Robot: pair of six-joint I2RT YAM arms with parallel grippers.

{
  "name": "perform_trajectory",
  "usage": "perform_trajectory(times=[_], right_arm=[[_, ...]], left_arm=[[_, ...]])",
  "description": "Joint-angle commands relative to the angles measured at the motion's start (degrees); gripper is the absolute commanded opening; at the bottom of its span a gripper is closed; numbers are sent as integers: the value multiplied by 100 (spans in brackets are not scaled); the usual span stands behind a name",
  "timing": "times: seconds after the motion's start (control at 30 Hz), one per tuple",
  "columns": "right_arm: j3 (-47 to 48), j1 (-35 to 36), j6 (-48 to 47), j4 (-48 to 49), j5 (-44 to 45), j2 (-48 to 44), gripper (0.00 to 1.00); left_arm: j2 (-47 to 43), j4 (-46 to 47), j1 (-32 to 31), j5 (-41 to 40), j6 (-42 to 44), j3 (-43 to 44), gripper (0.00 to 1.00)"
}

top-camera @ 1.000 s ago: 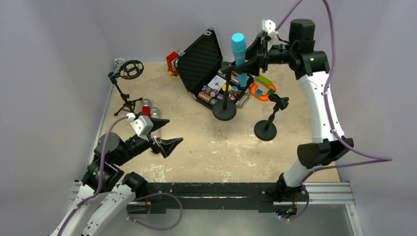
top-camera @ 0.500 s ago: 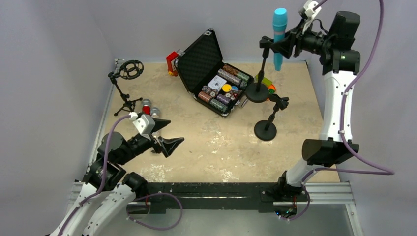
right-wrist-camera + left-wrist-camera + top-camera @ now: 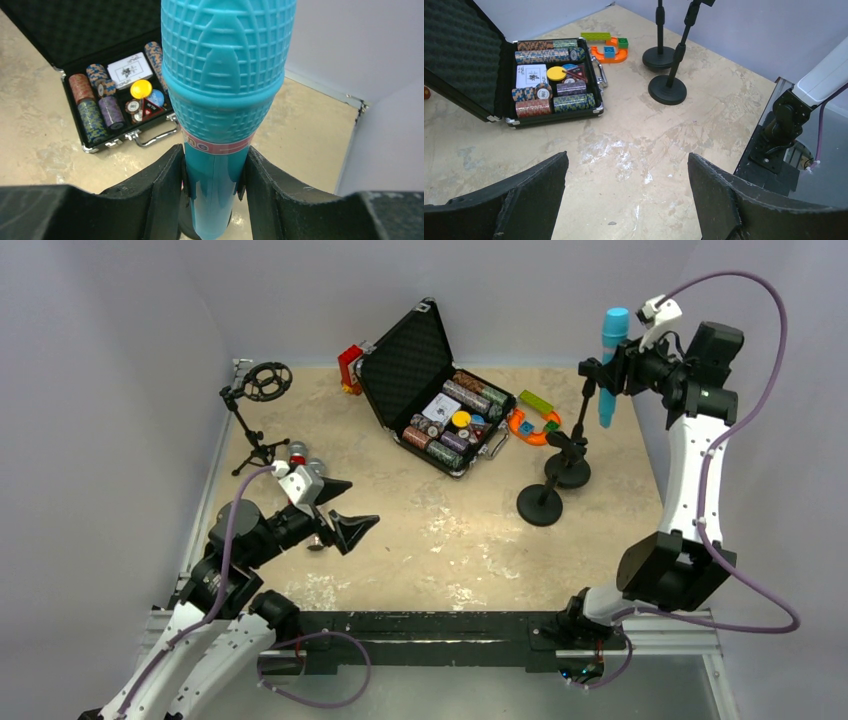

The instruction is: Attach the microphones to the stand

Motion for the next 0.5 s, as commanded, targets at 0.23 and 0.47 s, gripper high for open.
perform_trajectory(times=[0.23, 0.47], right_arm=[[-743, -525, -1, 1565, 3, -562, 17], [-1177, -658, -16, 1753, -209, -563, 19]], left_arm=[[74, 465, 14, 76, -213, -144, 92], [128, 533, 3, 111, -274, -160, 92]])
